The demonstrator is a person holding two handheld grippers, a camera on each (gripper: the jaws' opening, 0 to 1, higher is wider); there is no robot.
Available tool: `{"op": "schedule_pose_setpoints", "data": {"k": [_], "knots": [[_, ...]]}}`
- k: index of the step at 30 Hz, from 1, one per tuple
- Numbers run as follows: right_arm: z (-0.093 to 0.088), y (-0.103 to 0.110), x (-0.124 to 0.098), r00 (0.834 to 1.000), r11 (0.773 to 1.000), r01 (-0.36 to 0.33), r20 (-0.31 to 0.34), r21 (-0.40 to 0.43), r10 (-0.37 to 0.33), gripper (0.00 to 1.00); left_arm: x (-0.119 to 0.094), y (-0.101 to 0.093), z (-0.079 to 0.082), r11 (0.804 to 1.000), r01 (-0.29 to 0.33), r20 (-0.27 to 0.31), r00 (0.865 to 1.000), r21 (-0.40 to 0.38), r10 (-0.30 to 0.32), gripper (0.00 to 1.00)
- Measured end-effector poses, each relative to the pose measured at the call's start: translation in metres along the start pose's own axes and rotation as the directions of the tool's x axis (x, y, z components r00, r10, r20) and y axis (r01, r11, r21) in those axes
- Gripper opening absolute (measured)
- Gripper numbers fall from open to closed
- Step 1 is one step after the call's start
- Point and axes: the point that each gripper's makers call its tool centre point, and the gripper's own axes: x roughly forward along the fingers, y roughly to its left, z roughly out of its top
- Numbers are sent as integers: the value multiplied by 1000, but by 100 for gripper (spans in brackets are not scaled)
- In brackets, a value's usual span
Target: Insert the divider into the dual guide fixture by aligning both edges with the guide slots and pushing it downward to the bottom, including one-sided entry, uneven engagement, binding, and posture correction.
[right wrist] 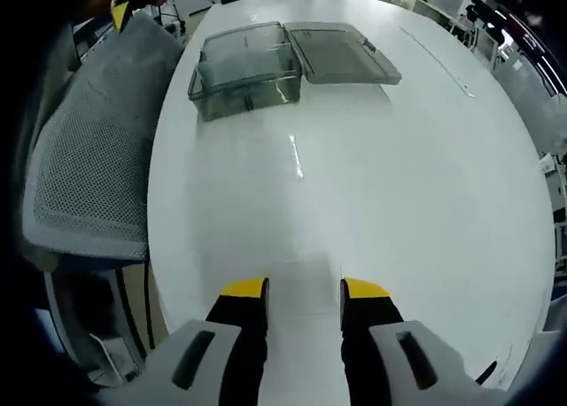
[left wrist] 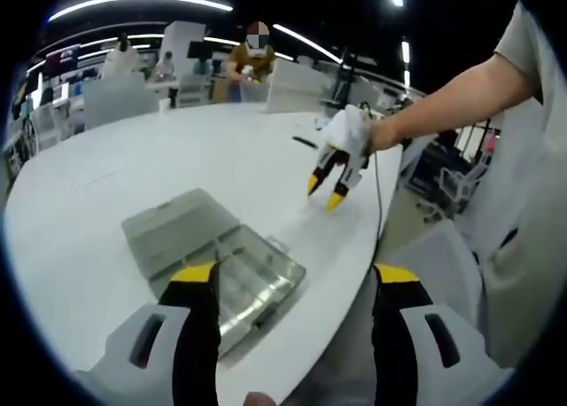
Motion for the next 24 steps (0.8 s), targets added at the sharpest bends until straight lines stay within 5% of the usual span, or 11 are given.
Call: {"op": "schedule_pose_setpoints", "data": {"k": [9,24], "knots": [[42,20,-3,998,998,10,63,-69,-6,27,3,0,-3,1000,-2,-12,1000,-10,2,70],[72,35,-10,994,993,27,104,-115,-15,27,5,3,-2,999,-10,-13,1000,-36,9,68]]}}
